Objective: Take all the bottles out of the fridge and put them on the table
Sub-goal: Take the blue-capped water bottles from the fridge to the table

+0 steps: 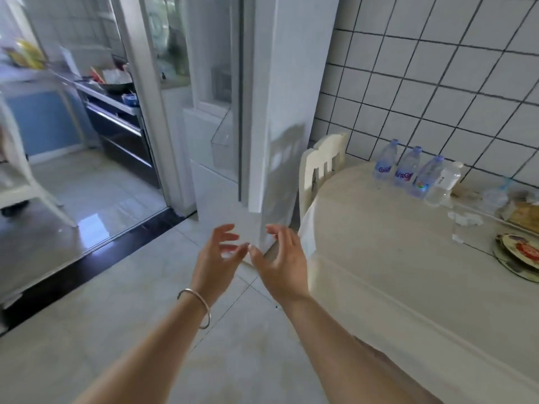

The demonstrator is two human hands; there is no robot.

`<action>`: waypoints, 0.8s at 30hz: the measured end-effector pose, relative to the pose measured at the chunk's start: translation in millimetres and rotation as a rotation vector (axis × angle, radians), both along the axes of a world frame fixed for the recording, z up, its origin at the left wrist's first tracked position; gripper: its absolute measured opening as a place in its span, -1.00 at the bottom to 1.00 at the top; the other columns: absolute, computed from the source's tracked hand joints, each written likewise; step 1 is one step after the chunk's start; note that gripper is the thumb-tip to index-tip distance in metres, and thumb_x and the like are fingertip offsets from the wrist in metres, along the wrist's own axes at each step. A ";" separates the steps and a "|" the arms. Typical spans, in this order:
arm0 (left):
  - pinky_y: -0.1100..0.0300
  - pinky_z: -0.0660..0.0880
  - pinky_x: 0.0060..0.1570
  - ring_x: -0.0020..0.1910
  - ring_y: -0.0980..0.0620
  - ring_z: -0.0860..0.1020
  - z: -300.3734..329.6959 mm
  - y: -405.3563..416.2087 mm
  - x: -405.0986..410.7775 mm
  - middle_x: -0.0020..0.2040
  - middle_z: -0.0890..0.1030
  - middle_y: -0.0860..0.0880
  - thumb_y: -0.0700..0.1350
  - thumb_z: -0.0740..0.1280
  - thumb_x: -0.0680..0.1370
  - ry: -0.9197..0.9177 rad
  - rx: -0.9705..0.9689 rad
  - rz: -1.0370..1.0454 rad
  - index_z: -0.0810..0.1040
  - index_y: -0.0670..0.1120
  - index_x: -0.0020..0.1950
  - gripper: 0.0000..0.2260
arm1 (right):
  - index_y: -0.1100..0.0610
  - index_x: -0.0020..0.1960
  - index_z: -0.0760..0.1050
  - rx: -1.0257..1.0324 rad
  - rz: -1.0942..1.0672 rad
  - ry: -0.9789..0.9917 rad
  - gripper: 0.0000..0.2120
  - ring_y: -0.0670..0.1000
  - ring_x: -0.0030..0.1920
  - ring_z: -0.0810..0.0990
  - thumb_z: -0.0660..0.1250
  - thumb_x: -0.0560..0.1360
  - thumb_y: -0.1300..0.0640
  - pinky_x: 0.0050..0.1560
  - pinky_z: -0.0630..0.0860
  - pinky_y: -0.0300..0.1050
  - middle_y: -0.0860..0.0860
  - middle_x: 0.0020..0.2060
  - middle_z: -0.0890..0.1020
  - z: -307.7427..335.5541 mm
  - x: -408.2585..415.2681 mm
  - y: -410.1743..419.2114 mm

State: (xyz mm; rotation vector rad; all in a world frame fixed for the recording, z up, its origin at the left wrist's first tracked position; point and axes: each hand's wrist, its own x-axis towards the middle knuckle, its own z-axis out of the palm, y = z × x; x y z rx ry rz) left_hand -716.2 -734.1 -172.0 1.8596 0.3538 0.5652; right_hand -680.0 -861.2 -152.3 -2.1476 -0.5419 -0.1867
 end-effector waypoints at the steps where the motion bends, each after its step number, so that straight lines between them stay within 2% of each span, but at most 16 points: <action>1: 0.52 0.43 -0.24 -0.09 0.23 0.55 1.4 19.7 -9.0 -0.01 0.57 0.03 -0.11 0.39 0.48 -0.011 -0.008 0.030 0.41 0.01 0.19 -0.69 | 0.03 0.26 0.38 -0.025 0.029 -0.027 -0.55 -0.08 0.22 0.42 0.33 0.44 -0.12 0.14 0.31 -0.30 -0.07 0.21 0.49 1.4 -7.1 19.0; 5: 0.47 0.41 -0.24 -0.10 0.19 0.56 7.8 91.7 -27.5 -0.04 0.58 0.05 -0.11 0.35 0.51 -0.037 -0.025 0.102 0.42 0.03 0.15 -0.76 | 0.05 0.30 0.33 -0.082 0.123 -0.046 -0.47 -0.05 0.27 0.39 0.23 0.42 -0.18 0.16 0.28 -0.26 -0.06 0.26 0.45 11.7 -16.8 89.8; 8: 0.33 0.43 -0.17 -0.09 0.08 0.57 9.6 143.5 -16.7 -0.07 0.58 0.08 -0.12 0.31 0.54 -0.058 -0.056 0.139 0.42 0.07 0.12 -0.80 | 0.08 0.31 0.33 -0.059 0.137 -0.059 -0.50 -0.03 0.27 0.38 0.27 0.45 -0.13 0.18 0.33 -0.18 -0.04 0.26 0.45 17.0 -5.0 142.1; 12: 0.15 0.51 -0.03 -0.03 0.01 0.60 10.4 209.5 22.2 -0.05 0.60 0.05 0.00 0.31 0.50 -0.080 -0.053 0.110 0.43 0.29 0.01 -0.82 | 0.10 0.30 0.32 -0.043 0.093 -0.127 -0.55 0.01 0.27 0.37 0.26 0.49 -0.07 0.21 0.38 -0.09 -0.01 0.25 0.45 23.7 34.9 213.0; 14: 0.21 0.51 -0.09 -0.05 0.02 0.59 18.9 242.4 49.6 -0.06 0.57 0.09 -0.01 0.29 0.54 -0.092 -0.038 0.096 0.43 0.19 0.09 -0.84 | 0.11 0.30 0.33 -0.007 0.072 -0.145 -0.56 0.01 0.26 0.38 0.26 0.49 -0.05 0.21 0.38 -0.09 0.01 0.24 0.46 29.1 62.1 248.2; 17: 0.42 0.45 -0.21 -0.09 0.15 0.56 38.2 290.3 92.4 -0.08 0.53 0.17 -0.07 0.25 0.57 -0.110 0.038 0.097 0.41 0.05 0.18 -0.81 | 0.09 0.30 0.33 0.024 0.038 -0.143 -0.58 -0.01 0.26 0.39 0.25 0.50 -0.05 0.24 0.37 -0.10 -0.01 0.25 0.45 42.1 106.9 300.0; 20: 0.48 0.45 -0.20 -0.08 0.23 0.55 60.2 332.6 132.0 -0.06 0.56 0.10 -0.07 0.27 0.56 -0.126 0.099 0.051 0.43 0.06 0.18 -0.80 | 0.08 0.31 0.32 0.048 0.006 -0.110 -0.59 -0.02 0.26 0.38 0.24 0.51 -0.04 0.19 0.32 -0.18 -0.02 0.25 0.44 58.2 151.6 348.5; 24: 0.49 0.44 -0.18 -0.06 0.16 0.58 81.9 386.5 184.4 -0.04 0.59 0.04 -0.06 0.27 0.56 -0.149 0.116 0.006 0.40 0.14 0.14 -0.82 | 0.07 0.31 0.31 0.092 -0.054 -0.067 -0.59 -0.02 0.26 0.37 0.23 0.51 -0.04 0.14 0.29 -0.19 -0.03 0.26 0.43 77.1 203.5 401.2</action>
